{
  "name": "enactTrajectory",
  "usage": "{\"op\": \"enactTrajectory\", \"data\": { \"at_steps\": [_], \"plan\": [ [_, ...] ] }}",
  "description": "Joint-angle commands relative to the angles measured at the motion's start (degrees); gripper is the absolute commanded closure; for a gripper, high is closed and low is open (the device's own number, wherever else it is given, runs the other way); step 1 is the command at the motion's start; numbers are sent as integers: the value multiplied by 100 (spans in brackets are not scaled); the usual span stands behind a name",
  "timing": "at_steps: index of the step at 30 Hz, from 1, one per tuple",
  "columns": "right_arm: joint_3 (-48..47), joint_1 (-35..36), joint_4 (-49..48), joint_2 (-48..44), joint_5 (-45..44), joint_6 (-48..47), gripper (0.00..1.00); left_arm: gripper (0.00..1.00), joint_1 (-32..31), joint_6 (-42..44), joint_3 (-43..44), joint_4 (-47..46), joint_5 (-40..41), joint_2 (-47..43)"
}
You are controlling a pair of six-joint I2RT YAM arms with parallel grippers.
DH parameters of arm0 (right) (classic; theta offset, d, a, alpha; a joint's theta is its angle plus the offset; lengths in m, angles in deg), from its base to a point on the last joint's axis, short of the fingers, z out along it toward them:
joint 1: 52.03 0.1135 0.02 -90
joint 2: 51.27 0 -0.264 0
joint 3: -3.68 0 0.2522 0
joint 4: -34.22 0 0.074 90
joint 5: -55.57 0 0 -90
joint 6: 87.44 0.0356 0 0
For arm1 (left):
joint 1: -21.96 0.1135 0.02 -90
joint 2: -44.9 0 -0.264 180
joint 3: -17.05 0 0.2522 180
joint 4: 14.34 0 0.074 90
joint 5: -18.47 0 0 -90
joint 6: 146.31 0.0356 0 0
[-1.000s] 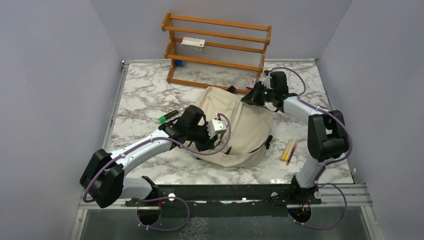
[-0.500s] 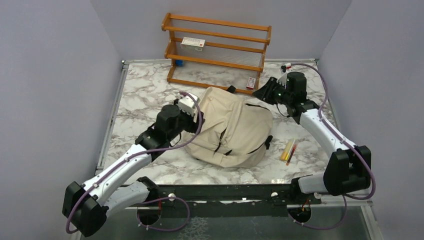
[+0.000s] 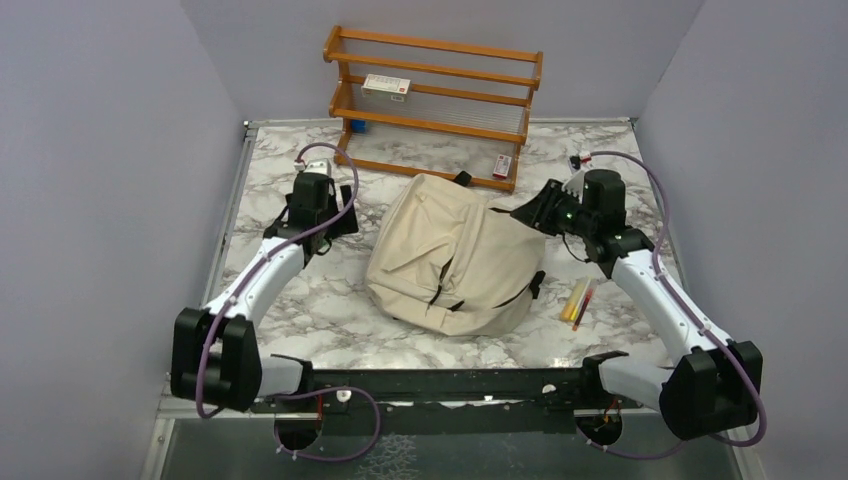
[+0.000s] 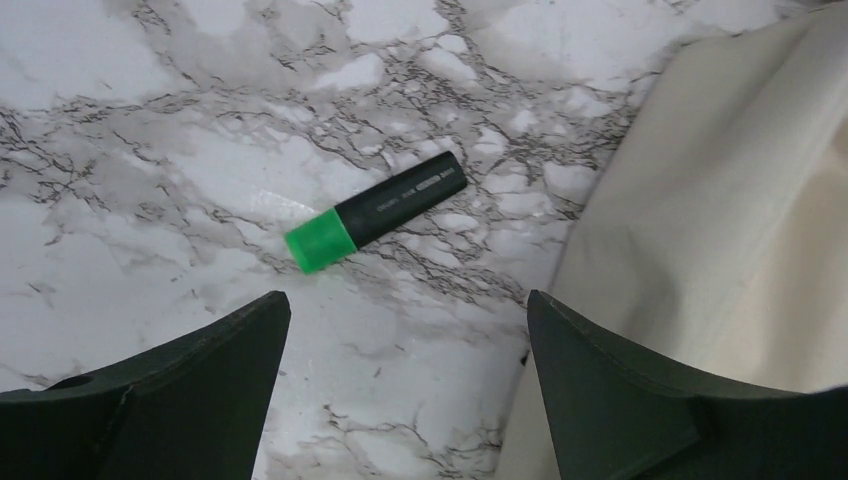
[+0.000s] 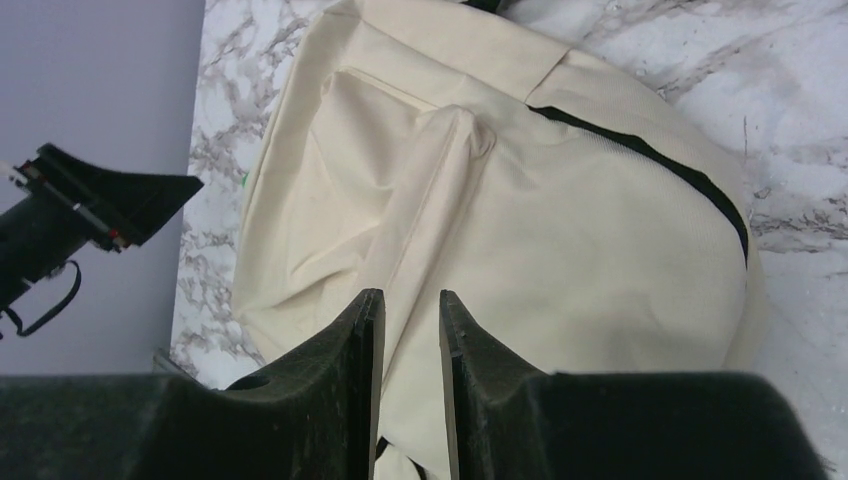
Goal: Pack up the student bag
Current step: Pick up the stationery from the center of the board.
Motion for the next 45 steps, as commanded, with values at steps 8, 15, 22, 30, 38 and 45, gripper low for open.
{"op": "enactTrajectory", "data": {
  "at_steps": [8,15,22,30,38,45],
  "plan": [
    [619,-10,568,-554,443,-95,69,11,652,2916,1016,-165,-1363,1710],
    [888,-13,811,-989,766,33,69,18,672,4285,1538,447,-2290,2527],
    [996,-9,1121,-1358,828,83,69,28,681,4810,2211,1436,-2269,3363],
    [852,-14,1334,-1376,951,63,69,29,731,4940,2187,1490,-2011,3605],
    [655,-15,1326,-1154,1155,20,69,37,870,4949,1794,1767,-1994,3444],
    [520,-9,1407,-1021,1201,-122,69,44,965,4914,1815,1780,-1824,3475]
  ]
}}
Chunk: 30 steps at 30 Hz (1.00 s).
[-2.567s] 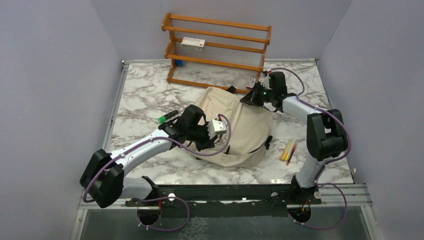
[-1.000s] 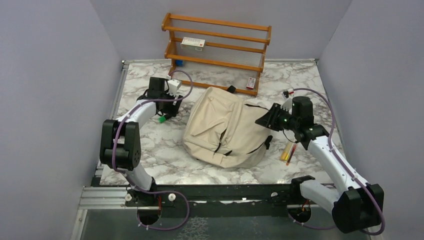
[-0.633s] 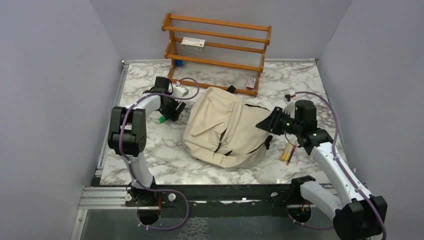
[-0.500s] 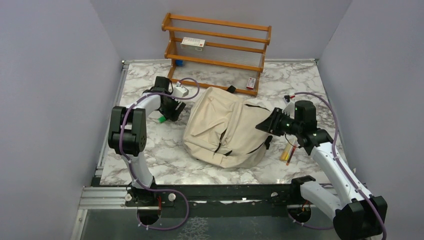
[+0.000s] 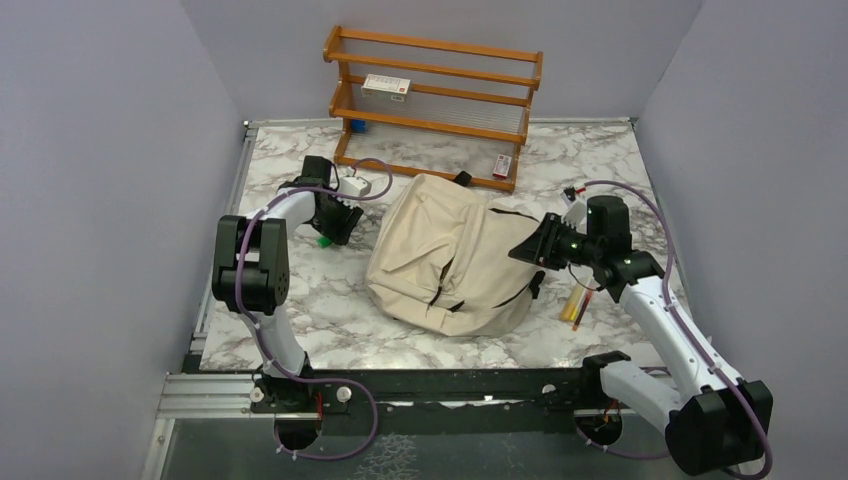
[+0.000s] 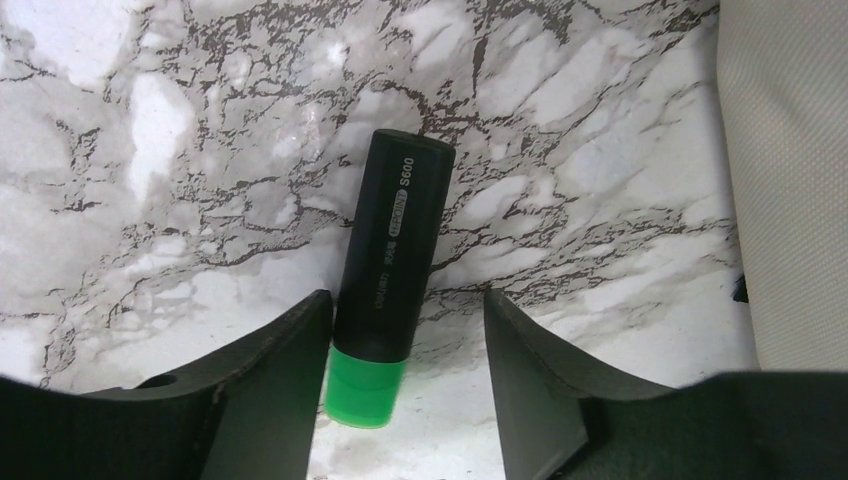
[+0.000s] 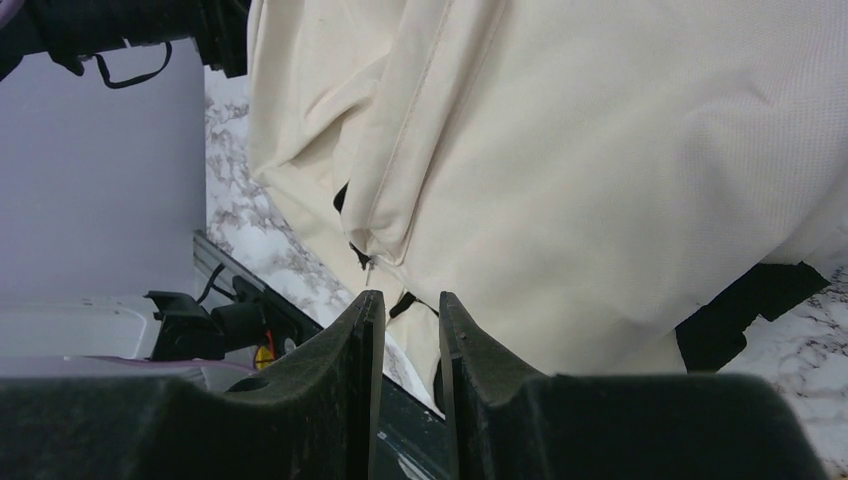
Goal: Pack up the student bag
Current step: Pick up the stationery from the center of the board.
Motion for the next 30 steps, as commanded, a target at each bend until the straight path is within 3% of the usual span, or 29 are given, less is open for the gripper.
{"op": "enactTrajectory", "data": {
  "at_steps": [1,7,12,17,23,27,30],
  "plan": [
    [-212,-14,142,29,222,-132,69,46,100,141,-133,366,286,136],
    [-41,-11,81,-99,276,0,69,59,106,163,24,410,116,294],
    [41,-15,111,-287,296,63,69,78,125,175,188,564,-89,340],
    [2,-10,124,-306,401,61,68,88,193,88,281,637,-361,44],
    [-232,-14,102,-346,493,5,68,100,182,10,443,650,-355,-949],
    [-357,-8,-114,-371,650,209,66,100,-270,502,294,584,-713,-1887],
    [-350,-14,-434,-427,866,589,63,100,-607,319,246,440,-901,-2352]
  ]
}}
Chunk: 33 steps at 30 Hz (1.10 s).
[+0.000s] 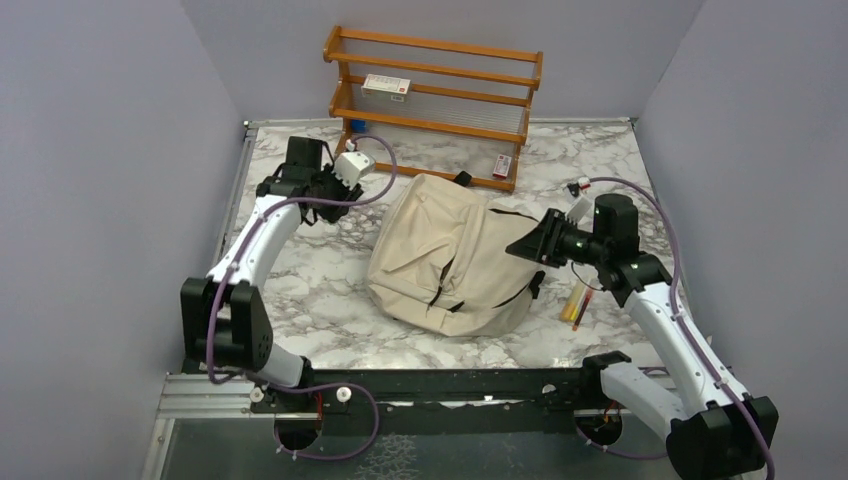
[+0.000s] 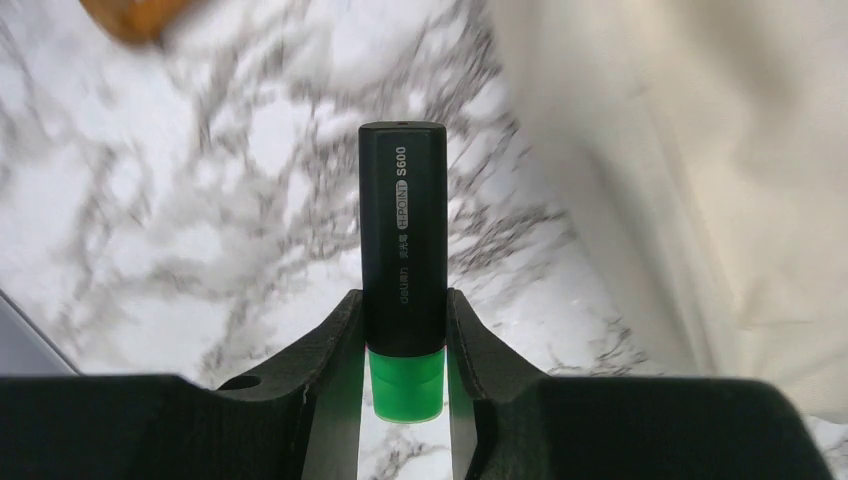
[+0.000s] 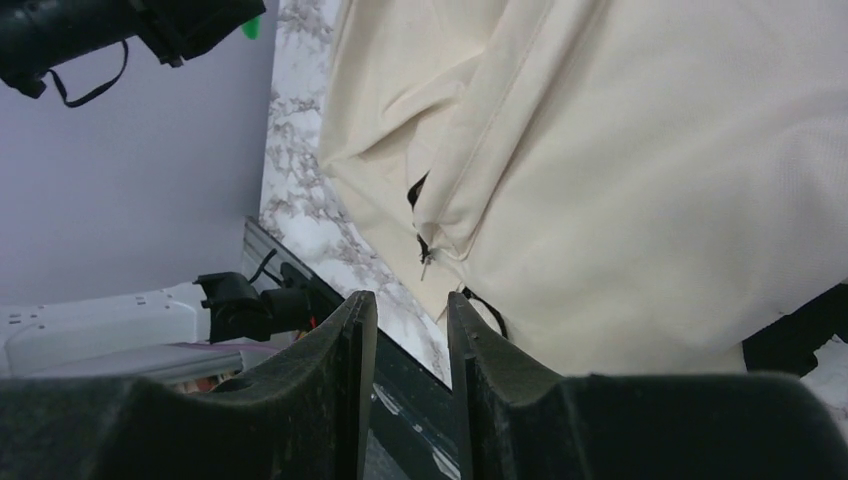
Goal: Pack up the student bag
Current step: Pick up the stationery from the center of the board, then place the stationery in the student bag.
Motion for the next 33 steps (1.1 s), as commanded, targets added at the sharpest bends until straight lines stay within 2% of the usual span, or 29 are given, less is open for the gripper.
{"op": "enactTrajectory", "data": {
  "at_steps": [1,4,8,12,18,22,28,33],
  "plan": [
    [-193,-15,-549,-200,489,563,62,100,-636,-30,40,-239,-597,-880],
    [-225,-10,-859,-291,403,844,59,100,-1298,-576,-99,-624,-602,-1222],
    [-539,-11,-881,-360,152,955,55,100,-2280,-1680,-536,-1627,-712,-1619],
    [-707,-8,-873,-493,-27,1150,48,100,-3203,-2453,-737,-2328,-347,-1600],
    [-874,-14,-508,-570,-136,1104,39,100,-4434,-2597,-676,-2569,390,-1152],
    [-1122,-10,130,-512,-272,696,36,100,-4841,-2669,-730,-2749,738,-1006],
    [-1204,-15,760,-423,-399,258,35,100,-5016,-2699,-784,-2902,861,-997],
    [-962,-12,509,-311,104,238,37,100,-5066,-2692,-797,-3042,608,-1010]
  ]
}}
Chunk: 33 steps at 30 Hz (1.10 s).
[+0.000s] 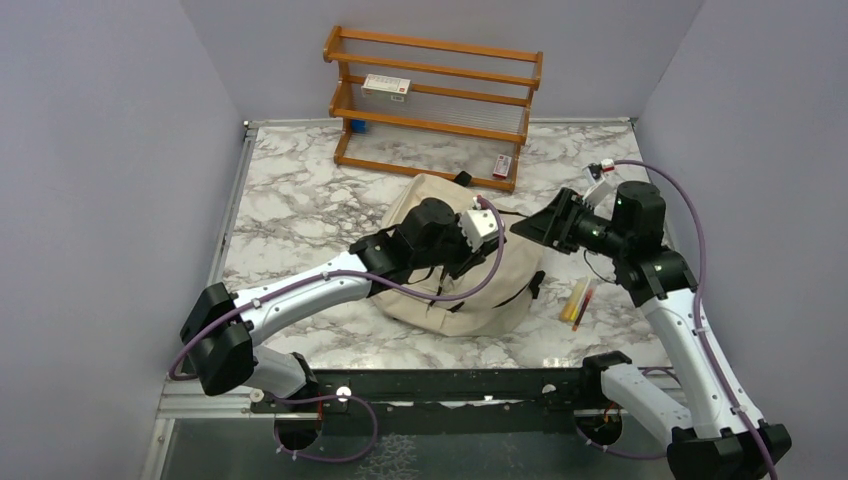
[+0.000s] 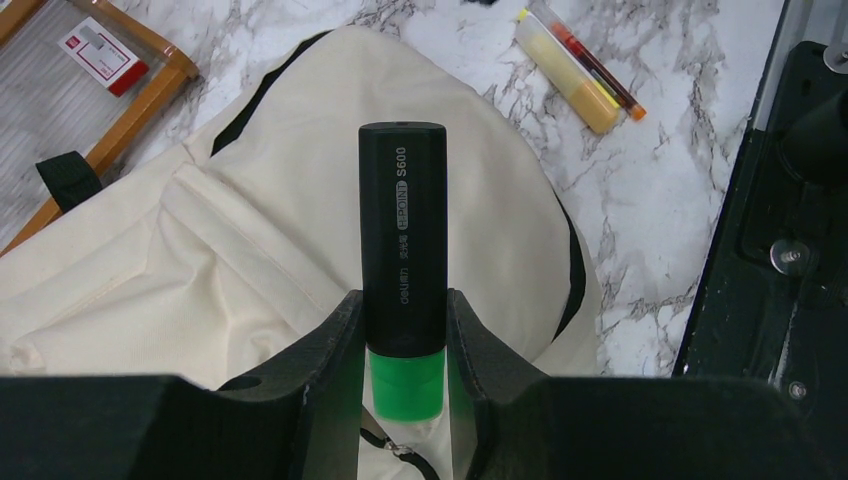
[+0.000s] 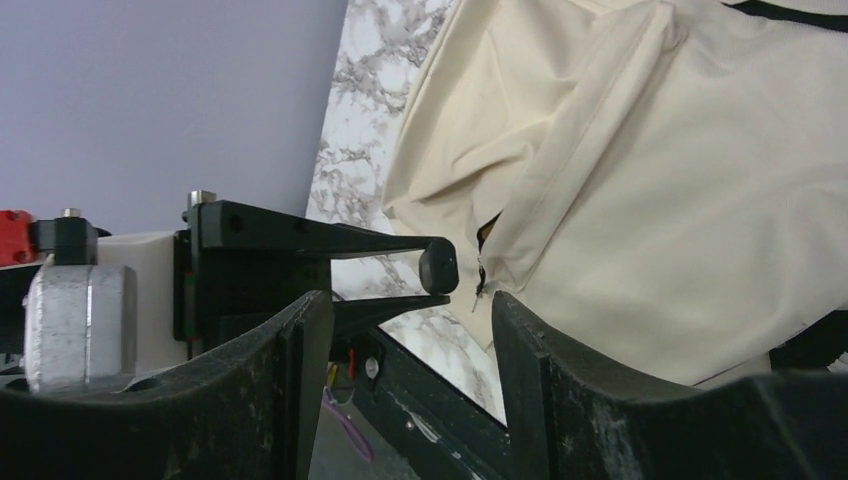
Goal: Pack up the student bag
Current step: Place the stationery in the student bag.
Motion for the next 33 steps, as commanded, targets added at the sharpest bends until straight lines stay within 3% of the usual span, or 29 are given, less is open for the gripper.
{"op": "enactTrajectory", "data": {
  "at_steps": [1,11,17,33],
  "plan": [
    [148,-15,-64,97,507,-143,38,100,-85,-37,-58,-346,-106,-58],
    [362,-14,-386,405,986,-175,50,100,-263,99,-67,-349,-416,-68],
    [427,-8,-429,498,1040,-264,67,100,-302,146,-25,-347,-525,-22],
    [437,-10,-175,602,1225,-626,64,99,-307,-7,-14,-436,-156,84]
  ]
}}
